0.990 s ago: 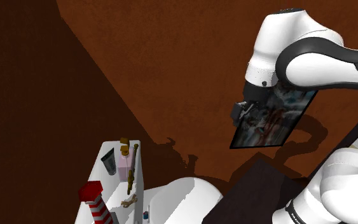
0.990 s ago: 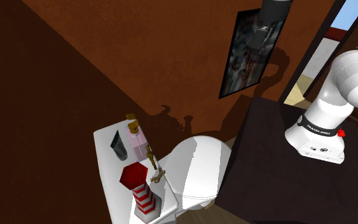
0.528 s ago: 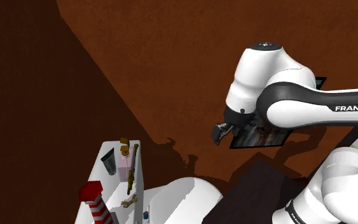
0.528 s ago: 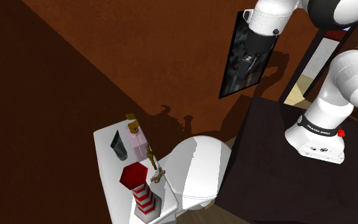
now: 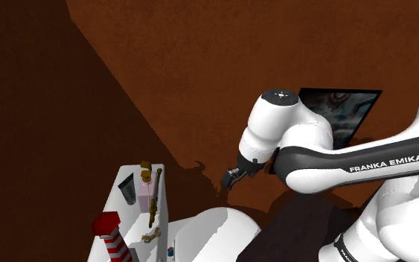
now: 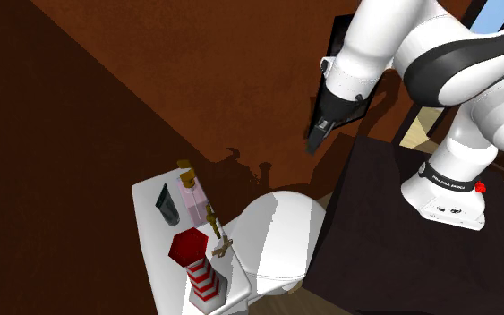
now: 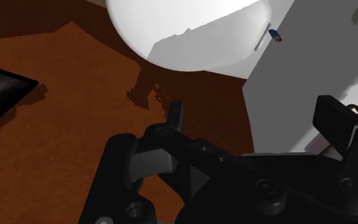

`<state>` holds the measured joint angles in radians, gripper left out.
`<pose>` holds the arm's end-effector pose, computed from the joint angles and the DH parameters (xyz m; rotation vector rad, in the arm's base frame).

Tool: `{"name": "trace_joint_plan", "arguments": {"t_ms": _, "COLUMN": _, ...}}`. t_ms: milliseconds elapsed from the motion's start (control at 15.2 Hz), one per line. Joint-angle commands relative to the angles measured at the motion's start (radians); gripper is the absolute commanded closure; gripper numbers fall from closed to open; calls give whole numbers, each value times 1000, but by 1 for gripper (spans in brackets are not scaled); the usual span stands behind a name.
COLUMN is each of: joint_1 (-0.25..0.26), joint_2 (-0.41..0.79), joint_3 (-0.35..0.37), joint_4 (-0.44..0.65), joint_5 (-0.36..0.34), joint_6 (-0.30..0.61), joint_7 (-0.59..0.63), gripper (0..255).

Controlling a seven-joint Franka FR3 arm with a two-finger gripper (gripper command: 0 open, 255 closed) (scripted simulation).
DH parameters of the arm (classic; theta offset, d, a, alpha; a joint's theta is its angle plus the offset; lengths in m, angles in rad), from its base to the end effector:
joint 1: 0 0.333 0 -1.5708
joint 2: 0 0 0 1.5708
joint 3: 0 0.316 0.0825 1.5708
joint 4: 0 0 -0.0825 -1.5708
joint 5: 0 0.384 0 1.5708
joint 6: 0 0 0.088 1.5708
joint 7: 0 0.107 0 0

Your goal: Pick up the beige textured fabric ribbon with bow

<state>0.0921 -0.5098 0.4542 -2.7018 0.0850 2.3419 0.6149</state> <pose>0.3319 0.1928 0.3817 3.0495 -0.2512 0.2674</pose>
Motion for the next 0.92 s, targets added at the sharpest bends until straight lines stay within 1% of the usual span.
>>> {"name": "trace_joint_plan", "arguments": {"t_ms": 0, "joint_1": -17, "joint_2": 74, "joint_3": 54, "joint_4": 9, "joint_5": -21, "joint_6": 87, "joint_7": 59, "gripper": 0}}
{"name": "trace_joint_plan", "arguments": {"t_ms": 132, "joint_1": -48, "joint_2": 154, "joint_3": 113, "joint_4": 23, "joint_5": -66, "joint_6": 168, "joint_7": 130, "gripper": 0}}
{"name": "trace_joint_plan", "arguments": {"t_ms": 198, "joint_1": -70, "joint_2": 195, "joint_3": 146, "joint_4": 33, "joint_5": -99, "joint_6": 206, "joint_7": 172, "gripper": 0}}
{"name": "trace_joint_plan", "arguments": {"t_ms": 330, "joint_1": -128, "joint_2": 284, "joint_3": 219, "joint_4": 59, "joint_5": -195, "joint_6": 275, "joint_7": 276, "gripper": 0}}
{"name": "trace_joint_plan", "arguments": {"t_ms": 396, "joint_1": -163, "joint_2": 332, "joint_3": 258, "joint_4": 76, "joint_5": -263, "joint_6": 304, "joint_7": 342, "gripper": 0}}
{"name": "trace_joint_plan", "arguments": {"t_ms": 462, "joint_1": -202, "joint_2": 383, "joint_3": 297, "joint_4": 97, "joint_5": -348, "joint_6": 328, "joint_7": 420, "gripper": 0}}
{"name": "trace_joint_plan", "arguments": {"t_ms": 528, "joint_1": -238, "joint_2": 440, "joint_3": 331, "joint_4": 121, "joint_5": -454, "joint_6": 344, "joint_7": 512, "gripper": 0}}
{"name": "trace_joint_plan", "arguments": {"t_ms": 594, "joint_1": -267, "joint_2": 501, "joint_3": 357, "joint_4": 151, "joint_5": -574, "joint_6": 350, "joint_7": 614, "gripper": 0}}
{"name": "trace_joint_plan", "arguments": {"t_ms": 660, "joint_1": -274, "joint_2": 566, "joint_3": 364, "joint_4": 184, "joint_5": -700, "joint_6": 345, "joint_7": 719, "gripper": 0}}
{"name": "trace_joint_plan", "arguments": {"t_ms": 726, "joint_1": -265, "joint_2": 630, "joint_3": 356, "joint_4": 220, "joint_5": -815, "joint_6": 333, "joint_7": 815, "gripper": 0}}
{"name": "trace_joint_plan", "arguments": {"t_ms": 792, "joint_1": -230, "joint_2": 688, "joint_3": 326, "joint_4": 257, "joint_5": -911, "joint_6": 321, "joint_7": 895, "gripper": 0}}
{"name": "trace_joint_plan", "arguments": {"t_ms": 858, "joint_1": -184, "joint_2": 739, "joint_3": 288, "joint_4": 293, "joint_5": -987, "joint_6": 310, "joint_7": 961, "gripper": 0}}
